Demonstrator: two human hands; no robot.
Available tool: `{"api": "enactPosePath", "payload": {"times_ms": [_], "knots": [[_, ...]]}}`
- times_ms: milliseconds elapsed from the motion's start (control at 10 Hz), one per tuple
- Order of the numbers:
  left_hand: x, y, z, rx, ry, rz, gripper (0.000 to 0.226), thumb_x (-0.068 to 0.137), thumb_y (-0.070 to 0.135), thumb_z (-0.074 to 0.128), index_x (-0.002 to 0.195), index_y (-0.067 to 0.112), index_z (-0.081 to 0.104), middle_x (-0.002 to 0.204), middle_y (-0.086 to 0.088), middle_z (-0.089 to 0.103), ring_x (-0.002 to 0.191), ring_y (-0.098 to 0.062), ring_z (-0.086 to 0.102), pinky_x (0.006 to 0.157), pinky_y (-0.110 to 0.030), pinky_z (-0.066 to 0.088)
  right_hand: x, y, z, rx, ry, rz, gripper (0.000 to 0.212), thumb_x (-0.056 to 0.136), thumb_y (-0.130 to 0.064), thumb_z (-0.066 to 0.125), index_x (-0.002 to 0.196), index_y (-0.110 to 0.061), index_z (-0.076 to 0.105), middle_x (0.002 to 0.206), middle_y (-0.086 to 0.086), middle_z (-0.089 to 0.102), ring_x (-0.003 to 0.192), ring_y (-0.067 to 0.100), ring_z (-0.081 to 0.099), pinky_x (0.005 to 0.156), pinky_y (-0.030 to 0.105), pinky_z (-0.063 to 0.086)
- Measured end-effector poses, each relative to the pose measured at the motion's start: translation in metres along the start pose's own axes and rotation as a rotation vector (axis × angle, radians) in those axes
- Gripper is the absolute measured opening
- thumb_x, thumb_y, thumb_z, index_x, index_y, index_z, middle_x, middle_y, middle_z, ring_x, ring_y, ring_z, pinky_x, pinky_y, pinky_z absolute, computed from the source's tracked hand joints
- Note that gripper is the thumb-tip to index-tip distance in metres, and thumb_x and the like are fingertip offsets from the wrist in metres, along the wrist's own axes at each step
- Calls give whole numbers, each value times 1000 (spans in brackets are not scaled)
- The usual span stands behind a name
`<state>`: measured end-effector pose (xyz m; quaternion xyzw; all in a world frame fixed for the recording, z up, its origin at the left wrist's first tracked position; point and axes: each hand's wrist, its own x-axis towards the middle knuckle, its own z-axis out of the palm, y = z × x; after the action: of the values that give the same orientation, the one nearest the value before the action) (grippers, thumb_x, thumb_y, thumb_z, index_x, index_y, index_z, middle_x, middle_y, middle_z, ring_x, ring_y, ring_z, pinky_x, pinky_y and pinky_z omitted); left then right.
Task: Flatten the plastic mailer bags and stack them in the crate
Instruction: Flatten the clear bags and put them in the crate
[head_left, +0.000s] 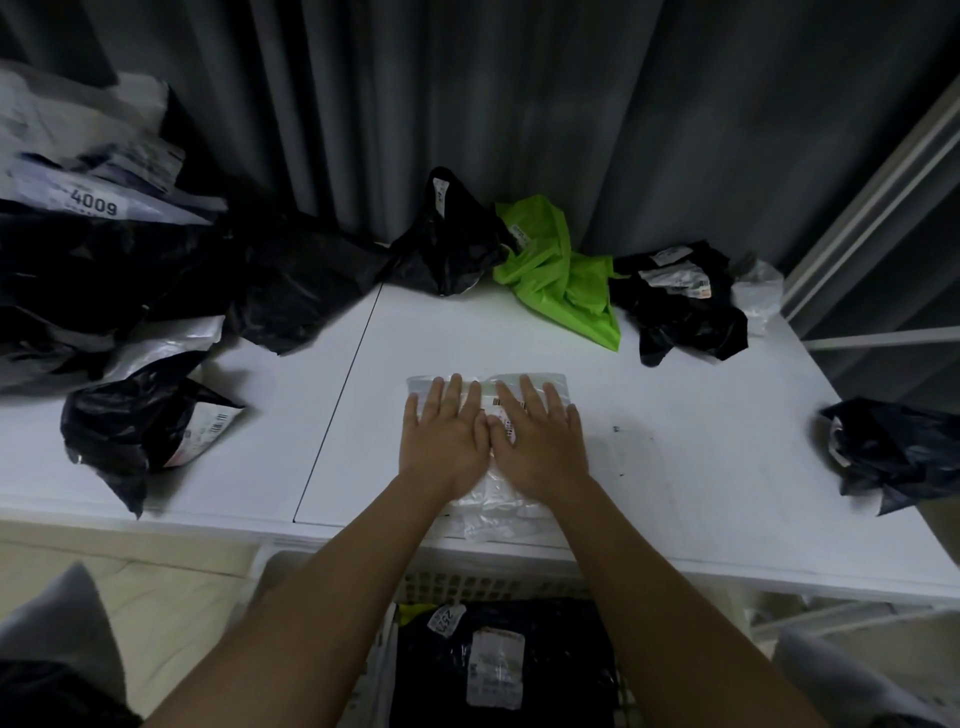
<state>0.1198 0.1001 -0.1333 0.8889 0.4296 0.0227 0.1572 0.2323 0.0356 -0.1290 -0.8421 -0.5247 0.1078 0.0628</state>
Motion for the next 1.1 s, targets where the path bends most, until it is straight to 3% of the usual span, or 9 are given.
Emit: {"api": "enactPosePath", "payload": {"times_ms": [1100], "knots": [[-1, -2, 9, 50, 27, 12, 53, 103, 37, 12, 153, 21, 6, 161, -3, -2, 147, -18, -10, 119, -43, -7, -1, 2, 13, 7, 34, -6, 53, 101, -49, 18, 152, -36, 9, 162, -3, -1, 148, 23, -8, 118, 48, -5]]}}
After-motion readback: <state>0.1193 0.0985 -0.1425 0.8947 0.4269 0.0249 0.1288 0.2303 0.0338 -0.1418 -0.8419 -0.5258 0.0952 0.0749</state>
